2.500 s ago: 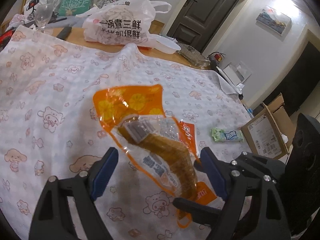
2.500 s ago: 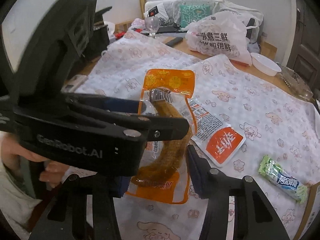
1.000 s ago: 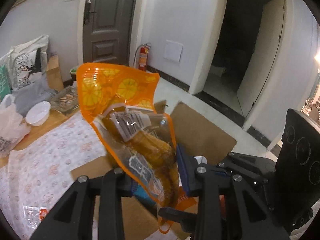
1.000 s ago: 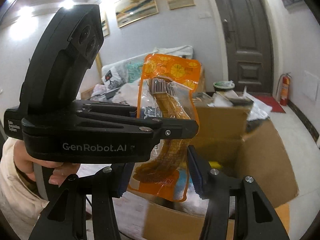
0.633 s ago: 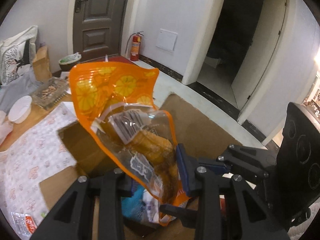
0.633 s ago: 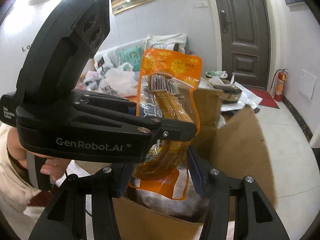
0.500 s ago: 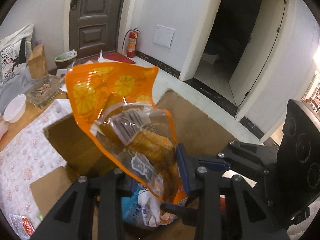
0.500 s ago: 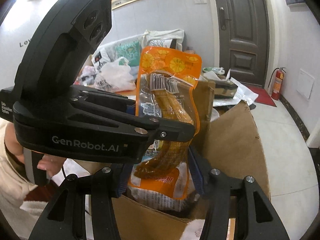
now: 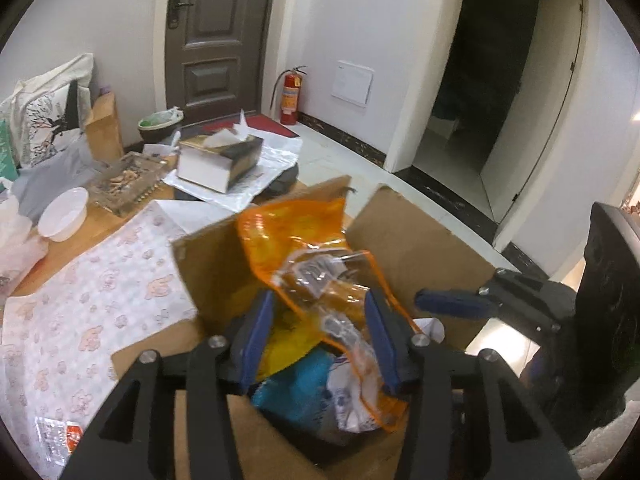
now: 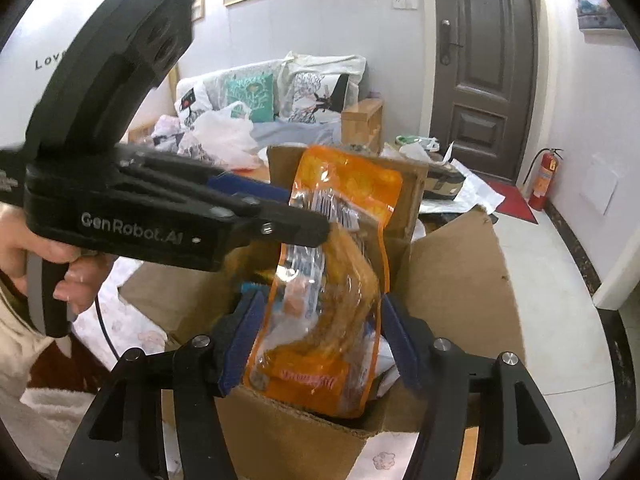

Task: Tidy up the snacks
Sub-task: 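Carry the orange pack into the box and open the right tool, then move both tools back over the candy bar and sauce packet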

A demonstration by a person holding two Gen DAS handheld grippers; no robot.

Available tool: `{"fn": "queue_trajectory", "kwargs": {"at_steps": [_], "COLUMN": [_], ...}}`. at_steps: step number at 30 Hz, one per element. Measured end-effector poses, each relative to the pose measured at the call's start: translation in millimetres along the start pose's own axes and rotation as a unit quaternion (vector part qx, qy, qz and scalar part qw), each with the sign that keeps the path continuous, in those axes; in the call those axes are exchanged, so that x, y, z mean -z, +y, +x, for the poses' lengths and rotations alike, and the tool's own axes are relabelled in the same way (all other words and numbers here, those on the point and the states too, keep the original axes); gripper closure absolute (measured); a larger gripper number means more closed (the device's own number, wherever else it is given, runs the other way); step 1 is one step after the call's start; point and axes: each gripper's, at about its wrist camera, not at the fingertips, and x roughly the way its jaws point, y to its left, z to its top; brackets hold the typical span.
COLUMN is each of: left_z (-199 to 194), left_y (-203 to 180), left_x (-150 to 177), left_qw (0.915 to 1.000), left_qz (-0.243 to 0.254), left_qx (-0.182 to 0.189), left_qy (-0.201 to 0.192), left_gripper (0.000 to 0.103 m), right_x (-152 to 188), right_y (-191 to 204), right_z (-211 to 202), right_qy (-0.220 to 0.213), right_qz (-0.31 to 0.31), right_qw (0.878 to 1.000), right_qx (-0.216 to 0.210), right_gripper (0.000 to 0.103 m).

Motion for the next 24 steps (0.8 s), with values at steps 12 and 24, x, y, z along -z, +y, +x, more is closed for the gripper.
{"fn": "queue_trajectory", "kwargs": {"at_steps": [12,24], "left_z": [-28.9,-32.6], "left_y": [24.7,51.7], "left_x": [13.9,32.7], "left_qw": [0.9994,0.9988], "left_qz": [-0.024,-0.044], "left_qx": [-0.008,-0.005], "left_qy": [-0.023,-0.020], "left_gripper": [0.059,0.058], "right_x": [-20.8,-27.0], "right_y": [-3.3,20.4], "right_z": [40.0,86.4], "right_qy": [-0.002,0.086], "right_qz": [-0.001,-0.038], "right_qw": [1.000,0.995], "right_qx": [0.012,0.016], "right_gripper": [0.075,0.071]}}
